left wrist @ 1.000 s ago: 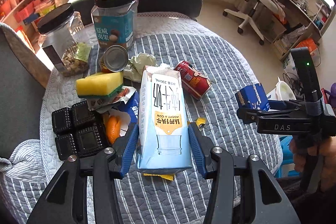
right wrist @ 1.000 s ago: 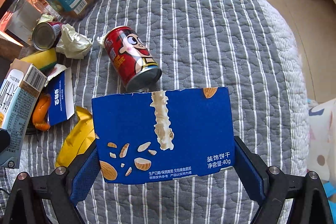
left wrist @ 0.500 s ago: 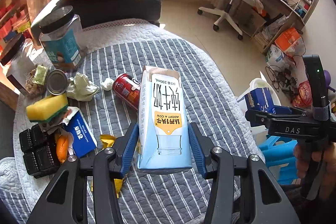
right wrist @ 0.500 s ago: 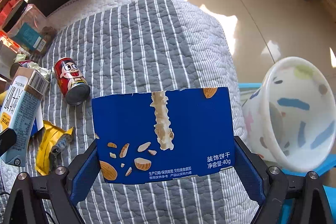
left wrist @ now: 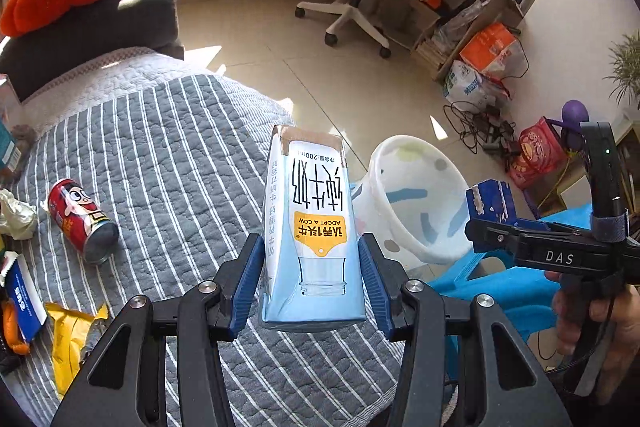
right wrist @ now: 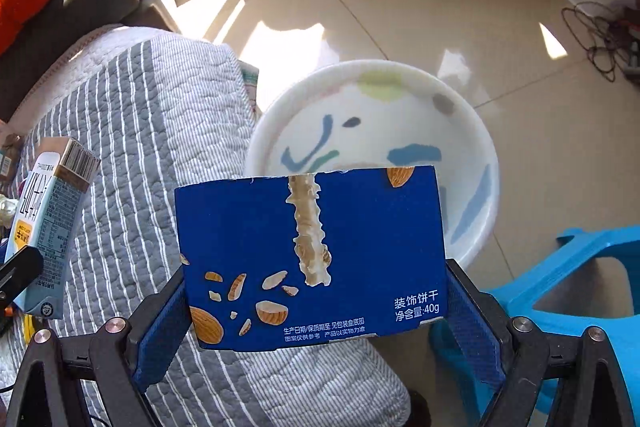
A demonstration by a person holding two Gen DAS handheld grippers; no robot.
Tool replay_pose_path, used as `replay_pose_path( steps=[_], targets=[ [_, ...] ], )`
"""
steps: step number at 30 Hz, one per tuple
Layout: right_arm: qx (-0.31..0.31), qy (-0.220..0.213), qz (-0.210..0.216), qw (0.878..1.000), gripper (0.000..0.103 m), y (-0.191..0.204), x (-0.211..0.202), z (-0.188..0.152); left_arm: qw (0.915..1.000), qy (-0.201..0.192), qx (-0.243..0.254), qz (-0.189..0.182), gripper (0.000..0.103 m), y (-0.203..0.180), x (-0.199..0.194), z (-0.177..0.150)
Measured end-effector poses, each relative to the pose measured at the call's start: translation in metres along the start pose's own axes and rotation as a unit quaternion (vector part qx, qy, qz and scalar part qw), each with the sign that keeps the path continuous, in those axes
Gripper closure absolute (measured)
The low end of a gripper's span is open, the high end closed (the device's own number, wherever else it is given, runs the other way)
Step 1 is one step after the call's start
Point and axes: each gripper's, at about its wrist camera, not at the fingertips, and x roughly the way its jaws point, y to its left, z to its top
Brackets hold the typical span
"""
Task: Collect trash
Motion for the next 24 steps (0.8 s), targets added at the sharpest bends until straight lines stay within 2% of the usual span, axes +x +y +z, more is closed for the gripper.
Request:
replay_pose_path(
  steps=[5, 8, 14, 16, 17, 18, 20, 24],
  targets=[
    [0.026, -0.007, -0.011, 1.000, 0.008, -0.031, -0.003, 0.003, 0.9984, 0.007, 0.050, -0.024, 0.052, -0.055, 0.033, 0.013],
    [0.031, -0.007, -0.010, 0.999, 0.008, -0.044, -0.005, 0.003, 0.9972, 0.016, 0.058, -0.045, 0.052, -0.078, 0.051, 0.022],
    [0.046, -0.006, -0.009, 0.999, 0.008, -0.061, -0.002, 0.008, 0.9954, 0.018, 0.071, -0.062, 0.051, -0.106, 0.080, 0.038],
    [0.052, -0.005, -0.009, 0.999, 0.008, -0.065, -0.001, 0.009, 0.9939, 0.012, 0.074, -0.081, 0.050, -0.107, 0.085, 0.041],
    [0.054, -0.005, -0.010, 0.998, 0.008, -0.067, -0.001, 0.009, 0.9933, 0.015, 0.079, -0.082, 0.046, -0.107, 0.088, 0.042],
    [0.056, -0.005, -0.010, 0.998, 0.008, -0.068, -0.001, 0.010, 0.9940, 0.021, 0.082, -0.068, 0.037, -0.107, 0.092, 0.043],
    [0.060, -0.004, -0.010, 0.998, 0.008, -0.070, 0.000, 0.010, 0.9958, 0.017, 0.082, -0.038, 0.027, -0.103, 0.092, 0.043],
    [0.060, -0.002, -0.013, 0.998, 0.008, -0.068, 0.003, 0.012, 0.9970, 0.013, 0.077, 0.005, 0.016, -0.085, 0.079, 0.039]
  ],
)
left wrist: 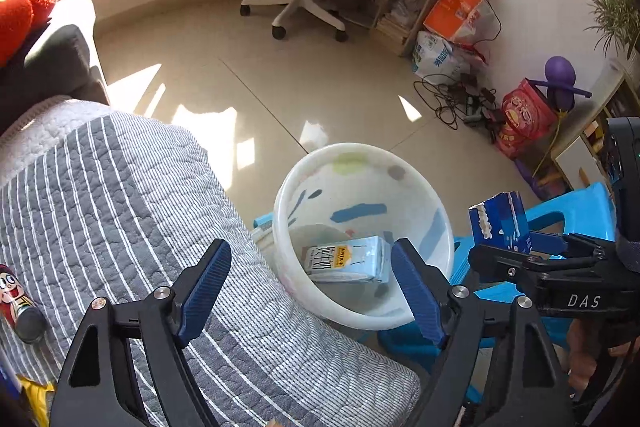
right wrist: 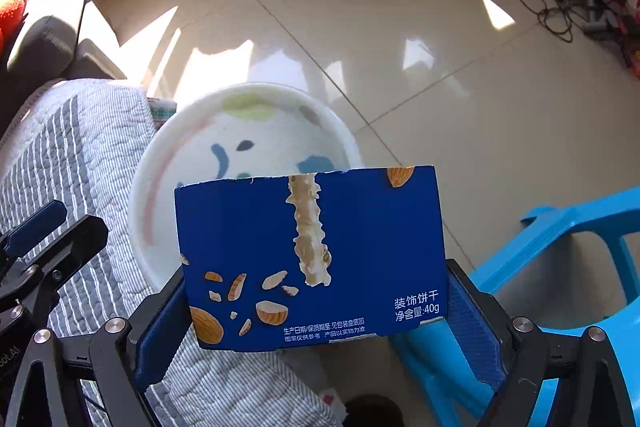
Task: Collect trash
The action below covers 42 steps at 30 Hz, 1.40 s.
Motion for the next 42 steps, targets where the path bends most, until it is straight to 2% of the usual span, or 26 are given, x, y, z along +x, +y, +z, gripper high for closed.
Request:
replay_pose_path(
  steps=[4, 6, 10, 14, 17, 24, 28, 42],
  targets=[
    [-0.004, 0.004, -0.003, 1.000, 0.008, 0.009, 0.005, 0.001, 0.9989, -0.004, 0.006, 0.047, 0.008, 0.020, -0.021, -0.012],
    [-0.008, 0.006, -0.003, 1.000, 0.008, 0.014, 0.008, 0.002, 0.9977, -0.005, 0.008, 0.067, 0.000, 0.033, -0.034, -0.021],
    [-0.011, 0.005, -0.001, 1.000, 0.008, 0.024, 0.013, 0.004, 0.9953, -0.010, 0.006, 0.096, 0.000, 0.059, -0.062, -0.040],
    [-0.012, -0.003, 0.016, 1.000, 0.007, 0.033, 0.017, 0.006, 0.9939, -0.023, -0.008, 0.107, 0.000, 0.085, -0.086, -0.064],
    [-0.019, -0.006, 0.007, 1.000, 0.001, 0.042, 0.020, 0.006, 0.9916, -0.013, -0.010, 0.128, 0.000, 0.102, -0.098, -0.077],
    [-0.044, -0.010, -0.008, 0.999, 0.001, 0.066, 0.012, 0.002, 0.9868, -0.004, -0.048, 0.155, 0.000, 0.150, -0.128, -0.101],
    [-0.072, -0.007, -0.006, 0.997, 0.001, 0.088, 0.006, -0.007, 0.9806, 0.003, -0.075, 0.181, 0.000, 0.181, -0.147, -0.117],
    [-0.155, -0.001, 0.022, 0.988, 0.001, 0.173, -0.003, -0.039, 0.9559, 0.009, -0.180, 0.232, 0.000, 0.285, -0.207, -0.179]
  ],
)
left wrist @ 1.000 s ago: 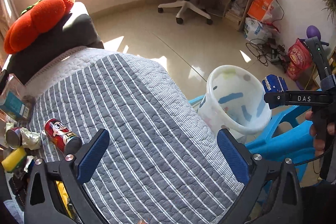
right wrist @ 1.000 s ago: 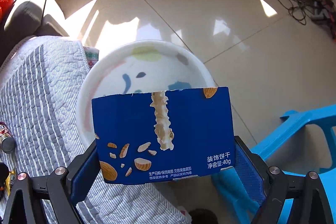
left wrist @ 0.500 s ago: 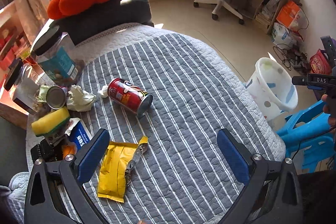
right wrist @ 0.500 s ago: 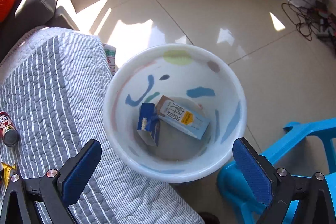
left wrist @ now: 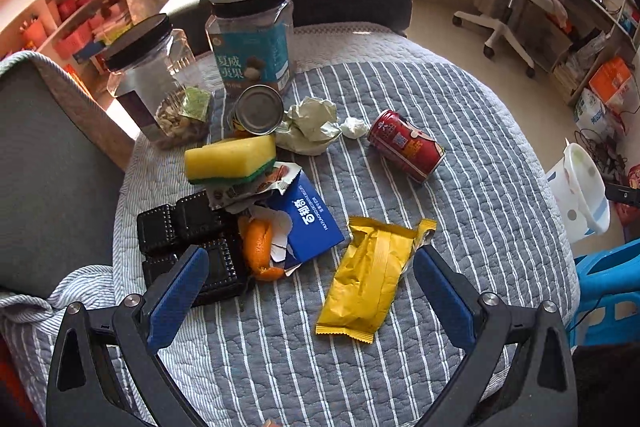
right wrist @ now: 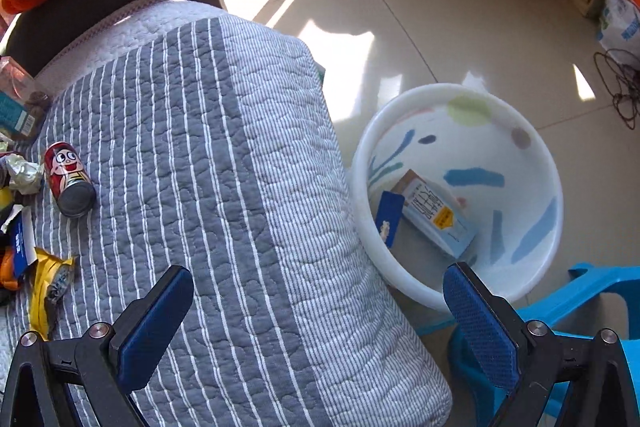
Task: Collect trash
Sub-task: 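Grasp the yellow sponge with the left tool while the right tool grasps the red can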
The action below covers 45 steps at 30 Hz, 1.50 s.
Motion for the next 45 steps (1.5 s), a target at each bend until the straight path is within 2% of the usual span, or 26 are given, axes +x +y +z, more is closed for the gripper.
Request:
replay_pose_path(
  steps=[6, 9, 15, 19, 22, 25, 27, 28, 29, 37, 45],
  targets=[
    [-0.029, 0.004, 0.003, 1.000, 0.001, 0.033, 0.003, -0.002, 0.9991, 0.007, -0.039, 0.013, 0.000, 0.040, 0.006, -0.002],
    [-0.042, 0.007, 0.004, 0.999, 0.001, 0.048, 0.006, -0.002, 0.9977, 0.008, -0.067, 0.004, 0.000, 0.058, 0.013, 0.001],
    [-0.057, 0.012, 0.007, 0.998, 0.001, 0.073, 0.014, 0.000, 0.9931, -0.017, -0.115, -0.012, 0.000, 0.082, 0.038, 0.023],
    [-0.057, 0.018, 0.010, 0.998, 0.001, 0.085, 0.020, 0.003, 0.9919, -0.033, -0.121, -0.020, 0.003, 0.084, 0.056, 0.038],
    [-0.055, 0.019, 0.013, 0.998, 0.001, 0.094, 0.023, 0.005, 0.9935, -0.033, -0.108, -0.018, 0.008, 0.078, 0.070, 0.044],
    [-0.054, 0.020, 0.018, 0.998, 0.001, 0.103, 0.026, 0.008, 0.9947, -0.030, -0.098, -0.010, 0.019, 0.075, 0.079, 0.050],
    [-0.054, 0.021, 0.021, 0.998, 0.001, 0.109, 0.028, 0.011, 0.9950, -0.023, -0.096, -0.016, 0.036, 0.073, 0.084, 0.052],
    [-0.055, 0.022, 0.022, 0.998, 0.001, 0.112, 0.030, 0.012, 0.9953, -0.017, -0.092, -0.022, 0.042, 0.073, 0.085, 0.052],
    [-0.056, 0.022, 0.023, 0.998, 0.001, 0.116, 0.031, 0.013, 0.9957, -0.012, -0.089, -0.022, 0.042, 0.072, 0.085, 0.051],
    [-0.071, 0.012, 0.051, 0.996, 0.001, 0.160, 0.051, 0.032, 0.9955, -0.029, -0.084, -0.034, 0.048, 0.068, 0.044, 0.041],
    [-0.094, 0.027, 0.084, 0.992, 0.004, 0.211, 0.097, 0.041, 0.9947, -0.056, -0.079, -0.034, 0.048, 0.077, -0.003, 0.023]
  ],
)
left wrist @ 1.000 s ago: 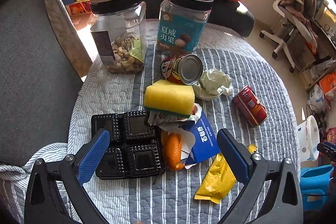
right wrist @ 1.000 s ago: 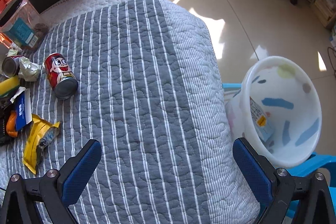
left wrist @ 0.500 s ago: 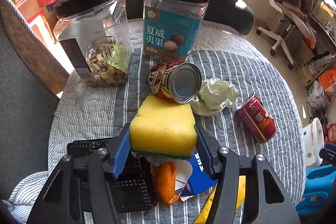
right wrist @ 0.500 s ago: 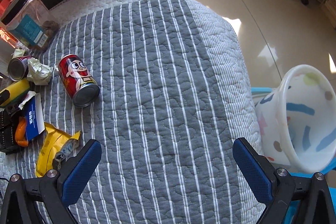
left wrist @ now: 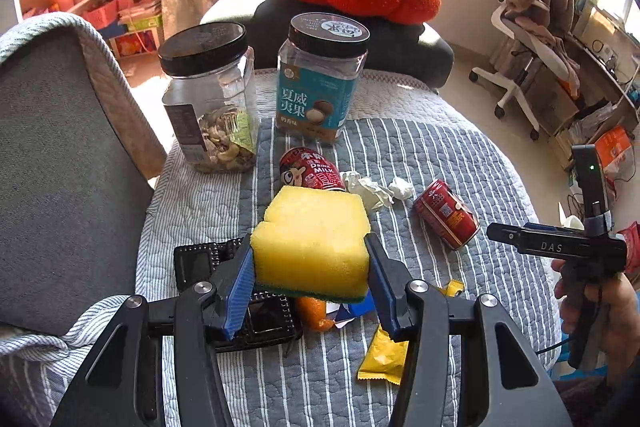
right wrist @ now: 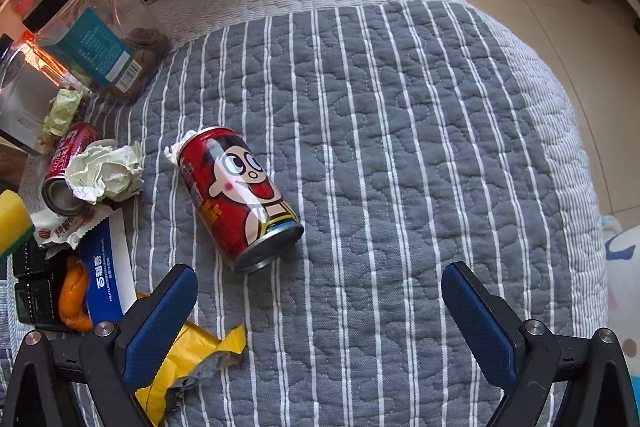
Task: Collect trash
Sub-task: 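Grasp the yellow sponge with the left tool while the right tool grasps the red can, then carry sponge and can to the wastebasket and open the left tool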
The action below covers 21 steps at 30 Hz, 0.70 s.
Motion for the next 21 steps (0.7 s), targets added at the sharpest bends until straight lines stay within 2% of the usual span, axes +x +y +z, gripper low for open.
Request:
replay_pose_path(
  steps=[9, 11, 13, 14, 21],
  targets=[
    [-0.028, 0.005, 0.011, 1.000, 0.018, 0.022, 0.042, 0.005, 0.9999, 0.003, -0.010, 0.005, 0.048, 0.015, -0.011, -0.008],
    [-0.036, 0.008, 0.009, 0.999, 0.023, 0.027, 0.047, 0.003, 0.9999, 0.008, -0.010, 0.007, 0.048, 0.016, -0.010, -0.010],
    [-0.046, 0.008, 0.006, 0.999, 0.038, 0.032, 0.048, 0.002, 0.9999, 0.010, -0.010, 0.008, 0.048, 0.016, -0.010, -0.011],
    [-0.053, 0.005, 0.004, 0.999, 0.040, 0.034, 0.046, 0.002, 0.9999, 0.010, -0.009, 0.009, 0.048, 0.015, -0.010, -0.011],
    [-0.072, -0.014, 0.009, 0.997, 0.042, 0.035, 0.010, -0.003, 0.9999, 0.010, -0.005, 0.009, 0.048, 0.007, -0.012, -0.012]
  ],
)
